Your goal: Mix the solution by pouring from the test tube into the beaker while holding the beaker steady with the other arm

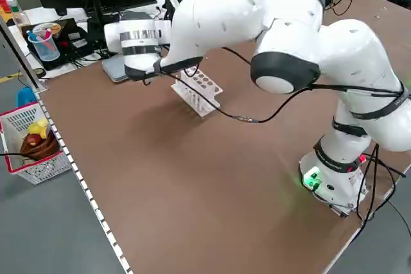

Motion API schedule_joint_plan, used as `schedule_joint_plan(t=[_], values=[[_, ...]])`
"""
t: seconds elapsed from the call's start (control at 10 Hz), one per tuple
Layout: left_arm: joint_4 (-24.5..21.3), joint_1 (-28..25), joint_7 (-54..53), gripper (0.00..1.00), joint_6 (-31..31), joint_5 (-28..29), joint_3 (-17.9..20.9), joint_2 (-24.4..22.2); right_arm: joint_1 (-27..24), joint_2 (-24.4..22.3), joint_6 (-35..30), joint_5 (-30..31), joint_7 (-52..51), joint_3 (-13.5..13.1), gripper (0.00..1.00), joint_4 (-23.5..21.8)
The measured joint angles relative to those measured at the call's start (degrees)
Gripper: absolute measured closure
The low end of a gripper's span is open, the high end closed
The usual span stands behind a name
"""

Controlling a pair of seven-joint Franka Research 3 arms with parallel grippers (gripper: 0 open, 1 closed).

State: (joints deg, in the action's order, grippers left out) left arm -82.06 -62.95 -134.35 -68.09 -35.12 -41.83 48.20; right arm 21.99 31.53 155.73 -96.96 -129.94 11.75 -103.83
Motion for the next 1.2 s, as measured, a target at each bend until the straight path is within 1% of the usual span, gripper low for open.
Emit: schedule_joint_plan(t=[0.3,0.5,0.7,0.9,1.1,1.2], values=[[4.0,0.84,-0.15,0.79,-0.47,0.16,0.52,4.81,-0.17,-1.82,1.2,14.16,18.57,-0.06,0.0,1.51],[4.51,2.43,-0.18,0.79,-0.57,0.19,3.07,6.39,-0.17,-2.38,1.41,18.78,27.79,-0.23,0.0,2.53],[4.76,3.63,-0.16,0.79,-0.63,0.2,4.48,7.12,-0.15,-2.64,1.43,22.93,36.9,-1.18,0.0,3.98],[4.82,4.44,-0.01,0.79,-0.84,0.2,5.99,7.38,-0.23,-3.04,1.14,30.93,49.37,-2.22,0.0,6.02],[4.86,4.69,0.78,0.79,-1.95,0.2,6.43,7.62,-0.28,-3.32,-0.08,36.25,59.53,-2.78,0.0,7.65],[5.05,4.69,1.71,0.79,-2.29,0.2,6.46,7.86,-0.32,-3.32,-1.16,39.88,64.88,-3.32,0.0,8.03]])
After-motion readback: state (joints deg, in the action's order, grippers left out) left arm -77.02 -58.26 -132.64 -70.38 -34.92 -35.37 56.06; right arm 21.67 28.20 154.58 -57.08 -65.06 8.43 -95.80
